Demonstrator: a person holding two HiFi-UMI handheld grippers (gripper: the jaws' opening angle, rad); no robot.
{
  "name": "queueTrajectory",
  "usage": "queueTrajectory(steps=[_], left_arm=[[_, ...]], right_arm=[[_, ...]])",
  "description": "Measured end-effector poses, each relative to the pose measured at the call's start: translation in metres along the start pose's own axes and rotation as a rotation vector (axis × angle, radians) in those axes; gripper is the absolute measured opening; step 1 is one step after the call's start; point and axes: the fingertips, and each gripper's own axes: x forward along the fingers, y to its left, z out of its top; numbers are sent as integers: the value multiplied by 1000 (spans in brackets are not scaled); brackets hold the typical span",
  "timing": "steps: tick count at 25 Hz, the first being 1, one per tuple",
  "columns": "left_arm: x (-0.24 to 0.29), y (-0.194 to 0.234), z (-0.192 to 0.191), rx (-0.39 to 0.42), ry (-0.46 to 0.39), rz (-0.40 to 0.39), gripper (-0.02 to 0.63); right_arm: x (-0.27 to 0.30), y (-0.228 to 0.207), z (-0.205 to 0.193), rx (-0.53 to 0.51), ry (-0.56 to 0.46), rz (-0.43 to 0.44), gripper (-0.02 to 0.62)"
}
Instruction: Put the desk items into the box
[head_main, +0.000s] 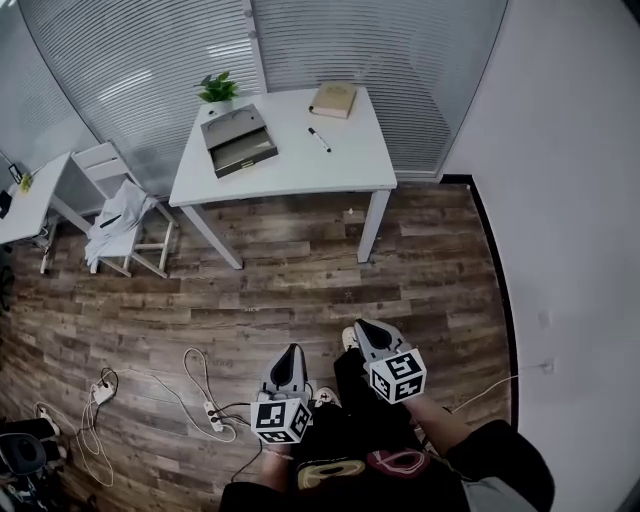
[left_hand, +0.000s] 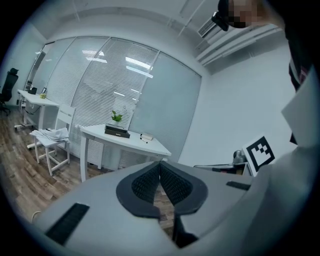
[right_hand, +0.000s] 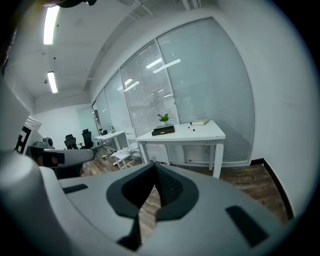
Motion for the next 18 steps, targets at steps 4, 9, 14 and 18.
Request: queueTrajectory(steps=[4,9,14,18], left_arm=[[24,13,8,-11,-4,43,17],[66,25,21,-33,-12,100,17],[118,26,39,-36,-30,131,17],[152,22,51,-32,-41,153,18]], right_arm=[[28,-21,2,-19,41,16,9],[64,-60,21,-42,68,27,9],[104,-96,55,-75,50,50,9],[128,-115,77,-104,35,80,9]])
